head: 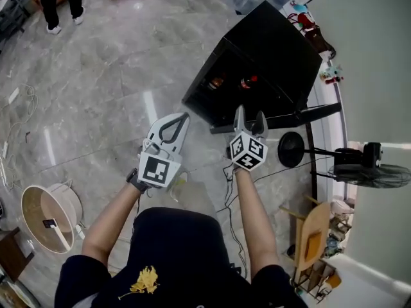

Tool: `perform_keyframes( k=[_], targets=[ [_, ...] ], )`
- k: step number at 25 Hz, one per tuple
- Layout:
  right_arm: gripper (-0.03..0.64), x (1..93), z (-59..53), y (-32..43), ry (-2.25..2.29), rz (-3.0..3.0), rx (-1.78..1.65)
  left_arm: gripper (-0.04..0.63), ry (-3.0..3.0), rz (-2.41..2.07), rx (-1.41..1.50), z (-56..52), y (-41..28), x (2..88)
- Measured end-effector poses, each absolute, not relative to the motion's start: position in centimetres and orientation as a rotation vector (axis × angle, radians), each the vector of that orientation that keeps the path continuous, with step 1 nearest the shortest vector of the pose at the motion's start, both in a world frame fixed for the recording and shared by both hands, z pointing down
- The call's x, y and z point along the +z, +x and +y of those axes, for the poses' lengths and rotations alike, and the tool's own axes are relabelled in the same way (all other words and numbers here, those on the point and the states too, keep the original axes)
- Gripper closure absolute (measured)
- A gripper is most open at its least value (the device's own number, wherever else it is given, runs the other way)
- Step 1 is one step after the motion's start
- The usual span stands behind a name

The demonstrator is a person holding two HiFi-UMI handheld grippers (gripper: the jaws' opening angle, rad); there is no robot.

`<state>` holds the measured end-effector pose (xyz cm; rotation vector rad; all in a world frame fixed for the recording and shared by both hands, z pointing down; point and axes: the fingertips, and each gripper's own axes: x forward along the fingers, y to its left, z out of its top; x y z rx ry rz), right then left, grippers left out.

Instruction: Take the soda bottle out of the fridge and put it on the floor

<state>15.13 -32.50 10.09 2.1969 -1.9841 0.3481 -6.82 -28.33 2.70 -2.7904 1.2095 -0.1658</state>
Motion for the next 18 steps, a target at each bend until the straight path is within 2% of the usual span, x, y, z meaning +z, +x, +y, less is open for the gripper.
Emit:
perform_keyframes(
  k=[18],
  targets=[
    [0.356, 25.7, -48.1, 28.2, 2.249, -1.764, 0.435, 0.578, -2.751, 1.395, -0.291, -32.6, -0.9, 8.9]
  ],
)
